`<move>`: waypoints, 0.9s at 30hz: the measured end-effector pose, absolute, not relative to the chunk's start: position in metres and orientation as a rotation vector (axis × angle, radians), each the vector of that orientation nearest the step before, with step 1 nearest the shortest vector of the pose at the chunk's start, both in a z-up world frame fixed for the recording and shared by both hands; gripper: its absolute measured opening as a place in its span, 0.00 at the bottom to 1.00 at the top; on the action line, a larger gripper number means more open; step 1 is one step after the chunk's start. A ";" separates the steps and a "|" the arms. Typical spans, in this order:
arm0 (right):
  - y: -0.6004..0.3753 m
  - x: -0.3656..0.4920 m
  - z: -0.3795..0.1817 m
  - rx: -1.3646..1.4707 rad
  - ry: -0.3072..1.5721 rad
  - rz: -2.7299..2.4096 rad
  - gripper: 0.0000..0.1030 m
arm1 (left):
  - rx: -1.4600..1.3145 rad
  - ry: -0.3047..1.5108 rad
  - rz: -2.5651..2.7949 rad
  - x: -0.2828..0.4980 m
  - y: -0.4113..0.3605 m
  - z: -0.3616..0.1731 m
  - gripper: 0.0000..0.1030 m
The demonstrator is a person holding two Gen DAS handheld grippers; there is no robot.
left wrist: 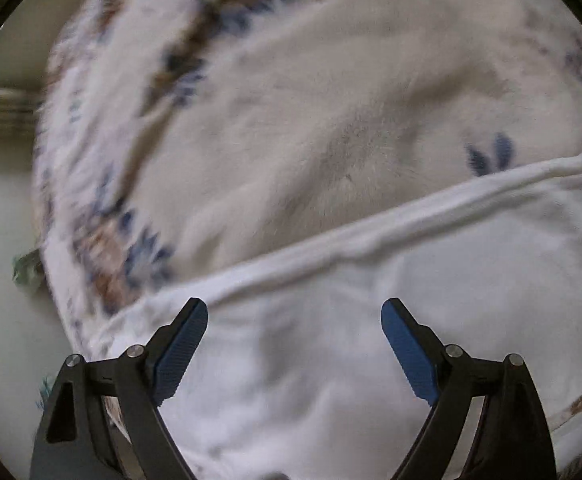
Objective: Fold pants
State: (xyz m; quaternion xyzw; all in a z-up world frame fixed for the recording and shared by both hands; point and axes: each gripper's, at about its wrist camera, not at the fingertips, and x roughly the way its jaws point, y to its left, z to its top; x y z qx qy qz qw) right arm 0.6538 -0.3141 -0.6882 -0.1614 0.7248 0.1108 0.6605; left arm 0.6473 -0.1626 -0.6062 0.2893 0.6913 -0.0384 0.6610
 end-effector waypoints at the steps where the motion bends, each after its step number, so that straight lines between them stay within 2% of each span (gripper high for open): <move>1: -0.311 0.660 -0.699 -0.372 1.679 0.273 0.68 | 0.667 1.575 -0.122 0.652 -0.163 -0.615 0.86; 4: -0.300 0.666 -0.721 -0.451 1.713 0.319 0.68 | 0.735 1.608 -0.239 0.657 -0.169 -0.641 0.82; 6: -0.297 0.667 -0.728 -0.469 1.720 0.327 0.65 | 0.723 1.625 -0.325 0.657 -0.170 -0.645 0.65; 7: -0.297 0.667 -0.728 -0.463 1.718 0.332 0.56 | 0.710 1.629 -0.358 0.655 -0.171 -0.644 0.49; 8: -0.295 0.666 -0.726 -0.458 1.712 0.344 0.51 | 0.714 1.615 -0.388 0.651 -0.173 -0.641 0.37; 9: -0.294 0.664 -0.723 -0.460 1.703 0.348 0.41 | 0.751 1.593 -0.412 0.644 -0.176 -0.639 0.32; 10: -0.291 0.661 -0.719 -0.461 1.692 0.361 0.22 | 0.773 1.561 -0.425 0.637 -0.179 -0.636 0.23; 11: -0.288 0.656 -0.712 -0.473 1.671 0.374 0.18 | 0.788 1.534 -0.431 0.631 -0.180 -0.634 0.17; 13: -0.284 0.644 -0.705 -0.497 1.645 0.367 0.06 | 0.785 1.495 -0.421 0.621 -0.180 -0.630 0.11; 22: -0.344 0.594 -0.615 -0.207 1.482 0.272 0.04 | 0.386 1.424 -0.368 0.595 -0.130 -0.556 0.09; 27: -0.339 0.532 -0.563 -0.080 1.424 0.261 0.04 | 0.125 1.390 -0.327 0.536 -0.099 -0.504 0.08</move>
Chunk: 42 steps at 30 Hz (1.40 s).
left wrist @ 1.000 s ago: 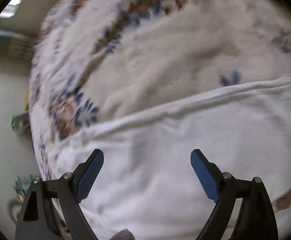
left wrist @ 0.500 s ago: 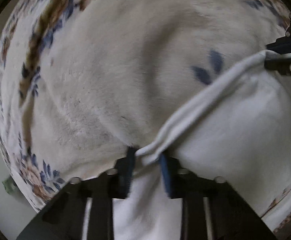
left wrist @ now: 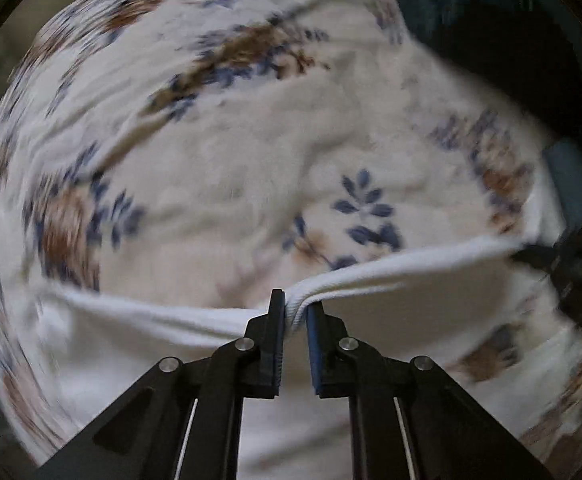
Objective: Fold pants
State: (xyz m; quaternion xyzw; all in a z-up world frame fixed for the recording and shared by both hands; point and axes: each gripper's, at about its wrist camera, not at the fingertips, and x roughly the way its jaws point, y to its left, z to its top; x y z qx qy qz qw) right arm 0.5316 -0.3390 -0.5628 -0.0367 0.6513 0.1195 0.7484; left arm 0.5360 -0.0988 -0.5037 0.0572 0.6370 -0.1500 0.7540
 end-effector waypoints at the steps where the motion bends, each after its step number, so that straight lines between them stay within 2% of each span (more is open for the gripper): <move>1: -0.330 0.514 -0.555 -0.059 1.415 0.262 0.04 | 0.099 1.394 -0.315 0.526 -0.100 -0.492 0.08; 7: -0.274 0.408 -0.555 -0.009 1.446 0.283 0.04 | -0.072 1.480 -0.233 0.402 -0.100 -0.474 0.08; 12: -0.269 0.301 -0.601 0.052 1.634 0.257 0.04 | -0.119 1.664 -0.169 0.298 -0.099 -0.532 0.08; 15: -0.263 0.263 -0.639 0.041 1.710 0.230 0.06 | -0.109 1.723 -0.124 0.274 -0.101 -0.577 0.08; 19: -0.257 0.263 -0.666 0.024 1.763 0.186 0.13 | -0.122 1.724 -0.062 0.276 -0.103 -0.585 0.13; 20: -0.259 0.266 -0.664 0.053 1.777 0.183 0.17 | -0.146 1.735 -0.048 0.278 -0.102 -0.578 0.15; 21: -0.262 0.267 -0.659 0.073 1.779 0.186 0.38 | -0.168 1.735 -0.040 0.280 -0.100 -0.571 0.19; 22: -0.266 0.269 -0.647 0.102 1.769 0.185 0.64 | -0.186 1.734 -0.031 0.280 -0.098 -0.561 0.28; 24: -0.274 0.272 -0.621 0.135 1.737 0.185 0.82 | -0.211 1.705 -0.009 0.279 -0.092 -0.537 0.53; 25: -0.282 0.274 -0.604 0.152 1.710 0.165 0.82 | -0.206 1.685 0.012 0.277 -0.089 -0.523 0.79; 26: -0.288 0.277 -0.591 0.168 1.684 0.147 0.82 | -0.190 1.679 0.038 0.275 -0.086 -0.513 0.92; 28: -0.308 0.287 -0.567 0.194 1.638 0.064 0.82 | -0.169 1.664 0.074 0.272 -0.082 -0.503 0.92; 31: -0.331 0.318 -0.565 0.191 1.589 -0.045 0.82 | -0.109 1.645 0.154 0.272 -0.078 -0.510 0.92; 33: -0.342 0.350 -0.583 0.199 1.573 -0.100 0.82 | -0.040 1.631 0.194 0.280 -0.080 -0.523 0.92; 38: -0.342 0.409 -0.655 0.179 1.667 -0.170 0.80 | 0.123 1.655 0.206 0.299 -0.107 -0.575 0.92; 39: -0.341 0.410 -0.665 0.171 1.680 -0.182 0.72 | 0.136 1.671 0.201 0.300 -0.110 -0.583 0.92; 41: -0.341 0.409 -0.670 0.124 1.662 -0.203 0.50 | 0.133 1.701 0.193 0.300 -0.114 -0.597 0.93; 42: -0.343 0.407 -0.666 0.114 1.638 -0.203 0.30 | 0.126 1.706 0.197 0.301 -0.113 -0.603 0.93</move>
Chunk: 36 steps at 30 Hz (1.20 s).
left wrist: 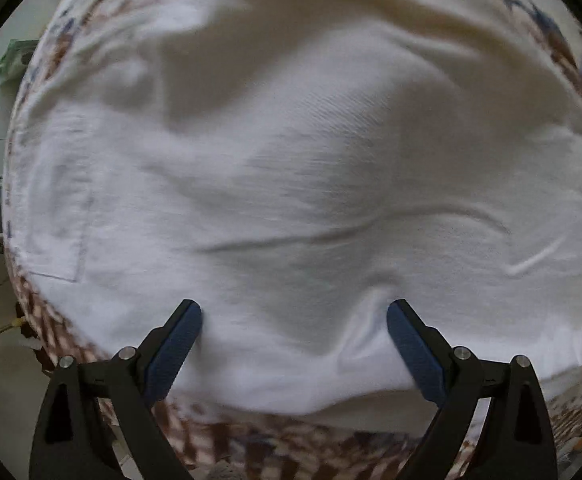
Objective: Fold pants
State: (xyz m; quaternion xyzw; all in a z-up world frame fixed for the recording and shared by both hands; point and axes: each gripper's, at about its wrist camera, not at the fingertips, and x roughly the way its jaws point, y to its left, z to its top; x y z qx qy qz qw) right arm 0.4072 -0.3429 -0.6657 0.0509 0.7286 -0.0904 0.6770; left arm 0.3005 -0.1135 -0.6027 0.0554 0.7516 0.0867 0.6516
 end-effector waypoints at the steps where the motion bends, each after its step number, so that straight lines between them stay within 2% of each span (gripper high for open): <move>1: -0.346 0.404 -0.659 0.123 1.614 -0.196 0.13 | 0.111 1.709 0.205 0.301 -0.111 -0.606 0.97; 4: -0.376 0.373 -0.627 0.231 1.571 -0.202 0.05 | 0.042 1.741 0.218 0.305 -0.103 -0.624 1.00; 7: -0.419 0.326 -0.599 0.382 1.534 -0.267 0.05 | 0.001 1.787 0.226 0.311 -0.097 -0.634 1.00; 11: -0.462 0.264 -0.591 0.559 1.508 -0.350 0.05 | 0.000 1.893 0.257 0.332 -0.095 -0.639 1.00; 20: -0.515 0.174 -0.631 0.733 1.462 -0.433 0.05 | 0.170 1.679 0.200 0.296 -0.117 -0.563 1.00; 23: -0.522 0.175 -0.645 0.835 1.499 -0.383 0.08 | 0.144 1.701 0.232 0.282 -0.105 -0.564 1.00; 25: -0.524 0.179 -0.639 0.870 1.480 -0.351 0.20 | 0.090 1.725 0.274 0.264 -0.081 -0.562 1.00; 29: -0.506 0.174 -0.614 0.867 1.479 -0.319 0.29 | -0.062 1.696 0.323 0.247 -0.007 -0.544 1.00; 31: -0.486 0.167 -0.605 0.871 1.493 -0.295 0.38 | -0.110 1.679 0.334 0.242 0.026 -0.544 1.00; 33: -0.457 0.161 -0.604 0.898 1.538 -0.261 0.42 | -0.136 1.675 0.347 0.242 0.055 -0.546 1.00; 36: -0.397 0.157 -0.617 0.992 1.596 -0.189 0.42 | -0.192 1.684 0.368 0.237 0.110 -0.552 1.00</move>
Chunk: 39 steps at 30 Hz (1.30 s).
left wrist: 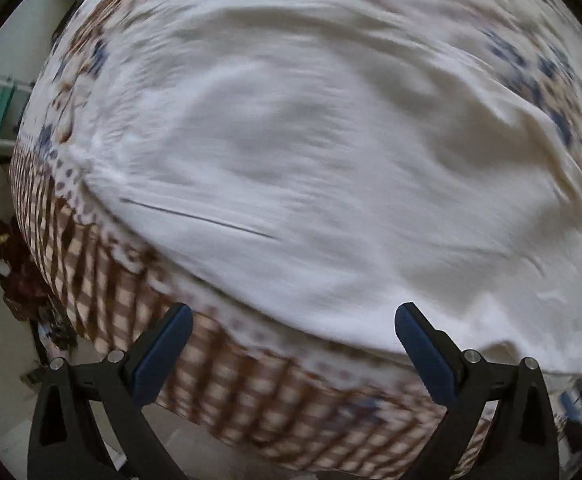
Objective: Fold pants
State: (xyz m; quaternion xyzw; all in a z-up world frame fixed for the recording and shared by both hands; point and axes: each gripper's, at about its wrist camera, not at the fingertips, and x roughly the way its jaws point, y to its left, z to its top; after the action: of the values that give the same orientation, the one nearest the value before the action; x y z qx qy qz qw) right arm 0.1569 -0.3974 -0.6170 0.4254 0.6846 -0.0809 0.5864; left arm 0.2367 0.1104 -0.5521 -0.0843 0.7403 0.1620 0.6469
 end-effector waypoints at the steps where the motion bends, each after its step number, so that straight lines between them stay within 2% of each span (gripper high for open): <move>1: -0.374 0.156 -0.624 1.020 1.616 -0.171 0.42 | -0.207 1.690 0.372 0.234 0.128 -0.555 1.00; 4: -0.320 0.155 -0.646 1.126 1.646 -0.166 0.42 | -0.274 1.699 0.387 0.228 0.189 -0.562 1.00; 11: -0.257 0.166 -0.691 1.313 1.556 -0.335 0.42 | -0.523 1.671 0.381 0.222 0.294 -0.597 0.98; 12: -0.254 0.166 -0.695 1.310 1.557 -0.357 0.39 | -0.564 1.663 0.374 0.224 0.303 -0.604 0.93; 13: -0.251 0.166 -0.698 1.297 1.553 -0.382 0.30 | -0.606 1.642 0.364 0.224 0.307 -0.607 0.76; 14: -0.247 0.166 -0.696 1.269 1.552 -0.400 0.26 | -0.641 1.616 0.352 0.224 0.312 -0.607 0.52; 16: -0.239 0.167 -0.688 1.201 1.547 -0.401 0.12 | -0.612 1.569 0.351 0.225 0.314 -0.594 0.28; 17: -0.235 0.167 -0.681 1.164 1.540 -0.391 0.11 | -0.557 1.538 0.356 0.225 0.314 -0.583 0.17; 21: -0.218 0.168 -0.650 1.054 1.532 -0.373 0.05 | -0.535 1.496 0.344 0.225 0.324 -0.560 0.14; 25: -0.212 0.159 -0.622 0.977 1.530 -0.350 0.03 | -0.499 1.512 0.343 0.228 0.303 -0.546 0.14; 27: -0.215 0.149 -0.626 0.947 1.582 -0.348 0.00 | -0.484 1.522 0.342 0.235 0.295 -0.546 0.14; 30: -0.219 0.136 -0.653 0.991 1.656 -0.321 0.01 | -0.443 1.552 0.350 0.285 0.245 -0.529 0.20; 32: -0.221 0.140 -0.658 1.024 1.654 -0.282 0.02 | -0.362 1.573 0.383 0.285 0.218 -0.525 0.25; 33: -0.224 0.143 -0.653 1.022 1.633 -0.264 0.06 | -0.315 1.563 0.384 0.285 0.203 -0.514 0.26; 35: -0.237 0.149 -0.636 1.007 1.574 -0.241 0.29 | -0.205 1.538 0.340 0.286 0.165 -0.494 0.44; 36: -0.248 0.148 -0.630 1.008 1.549 -0.240 0.50 | -0.145 1.531 0.298 0.287 0.140 -0.486 0.51; 37: -0.262 0.149 -0.623 1.011 1.521 -0.255 0.59 | -0.099 1.529 0.263 0.287 0.117 -0.482 0.68; 38: -0.275 0.148 -0.620 1.014 1.502 -0.270 0.59 | -0.047 1.526 0.219 0.288 0.084 -0.478 0.85; 39: -0.294 0.148 -0.616 1.025 1.478 -0.293 0.59 | -0.023 1.520 0.175 0.288 0.056 -0.477 0.90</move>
State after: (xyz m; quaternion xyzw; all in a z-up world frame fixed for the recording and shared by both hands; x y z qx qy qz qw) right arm 0.1483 -0.2943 -0.6161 0.4446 0.6408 -0.1272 0.6127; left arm 0.2883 0.0564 -0.4768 -0.0102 0.6879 0.0793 0.7214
